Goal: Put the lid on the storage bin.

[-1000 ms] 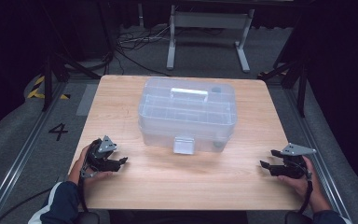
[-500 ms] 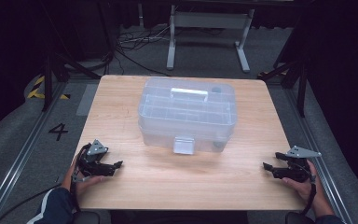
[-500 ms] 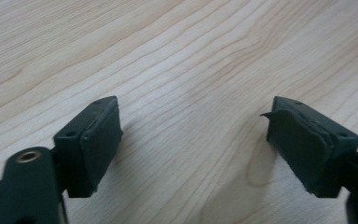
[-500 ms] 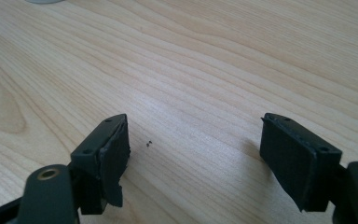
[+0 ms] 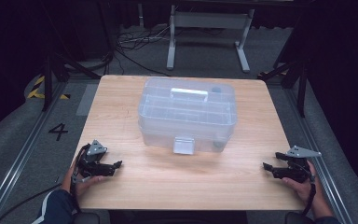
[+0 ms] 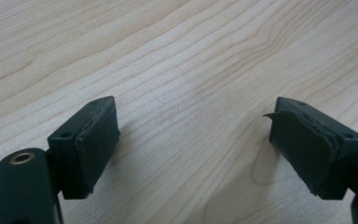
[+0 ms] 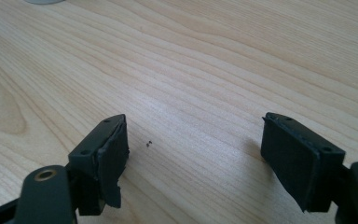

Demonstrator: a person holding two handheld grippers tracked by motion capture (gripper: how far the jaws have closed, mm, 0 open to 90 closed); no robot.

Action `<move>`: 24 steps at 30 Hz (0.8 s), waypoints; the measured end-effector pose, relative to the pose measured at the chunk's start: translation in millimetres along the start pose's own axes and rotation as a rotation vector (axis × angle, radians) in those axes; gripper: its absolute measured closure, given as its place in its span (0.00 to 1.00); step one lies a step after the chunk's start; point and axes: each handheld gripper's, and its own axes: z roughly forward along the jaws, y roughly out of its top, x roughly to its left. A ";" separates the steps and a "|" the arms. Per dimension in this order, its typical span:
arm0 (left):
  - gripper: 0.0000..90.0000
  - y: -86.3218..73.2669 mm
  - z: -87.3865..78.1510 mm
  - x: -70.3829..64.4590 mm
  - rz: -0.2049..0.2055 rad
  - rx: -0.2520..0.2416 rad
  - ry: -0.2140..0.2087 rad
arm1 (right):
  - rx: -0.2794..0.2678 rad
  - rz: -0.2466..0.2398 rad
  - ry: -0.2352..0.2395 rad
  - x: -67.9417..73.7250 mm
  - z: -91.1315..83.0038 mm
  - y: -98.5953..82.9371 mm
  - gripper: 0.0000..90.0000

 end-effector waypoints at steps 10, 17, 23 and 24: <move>0.18 -0.1 0.1 -0.2 -0.002 -0.002 0.002 | 0.000 0.001 0.001 -0.1 0.0 0.0 0.26; 0.18 -0.1 0.0 0.1 -0.002 -0.001 0.000 | 0.000 0.000 0.004 -0.4 0.1 0.0 0.26; 0.18 0.0 0.0 0.1 -0.007 0.000 -0.002 | -0.001 0.000 0.004 -0.5 0.0 0.1 0.26; 0.18 0.0 0.1 0.1 -0.009 -0.001 -0.002 | -0.001 0.000 0.004 -0.5 0.1 0.1 0.26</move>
